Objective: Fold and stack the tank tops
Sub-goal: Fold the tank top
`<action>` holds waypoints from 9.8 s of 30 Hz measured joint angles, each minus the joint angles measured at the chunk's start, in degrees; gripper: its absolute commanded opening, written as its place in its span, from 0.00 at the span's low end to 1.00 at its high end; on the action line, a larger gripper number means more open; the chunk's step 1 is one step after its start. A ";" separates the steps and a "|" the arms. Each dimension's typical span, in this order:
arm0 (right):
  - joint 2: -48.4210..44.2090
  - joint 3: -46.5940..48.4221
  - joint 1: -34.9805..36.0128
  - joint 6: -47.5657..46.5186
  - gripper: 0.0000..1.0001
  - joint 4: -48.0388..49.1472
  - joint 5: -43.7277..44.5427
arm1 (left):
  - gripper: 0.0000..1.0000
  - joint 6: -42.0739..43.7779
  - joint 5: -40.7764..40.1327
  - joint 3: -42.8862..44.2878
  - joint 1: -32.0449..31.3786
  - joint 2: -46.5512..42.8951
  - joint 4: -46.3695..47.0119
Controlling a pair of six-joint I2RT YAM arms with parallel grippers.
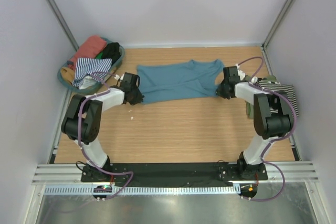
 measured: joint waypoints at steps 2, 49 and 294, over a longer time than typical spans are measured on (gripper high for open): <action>-2.05 -1.53 0.02 0.68 0.01 -1.57 0.00 | 0.00 -0.07 0.31 -1.64 0.00 -1.38 0.20; 5.42 16.13 4.00 -9.40 0.57 -9.42 -15.23 | 0.71 6.14 -0.46 15.54 3.23 4.28 -12.76; -19.26 -37.46 -13.33 12.22 0.17 44.78 -3.15 | 0.00 2.58 7.13 7.89 8.96 5.29 -5.81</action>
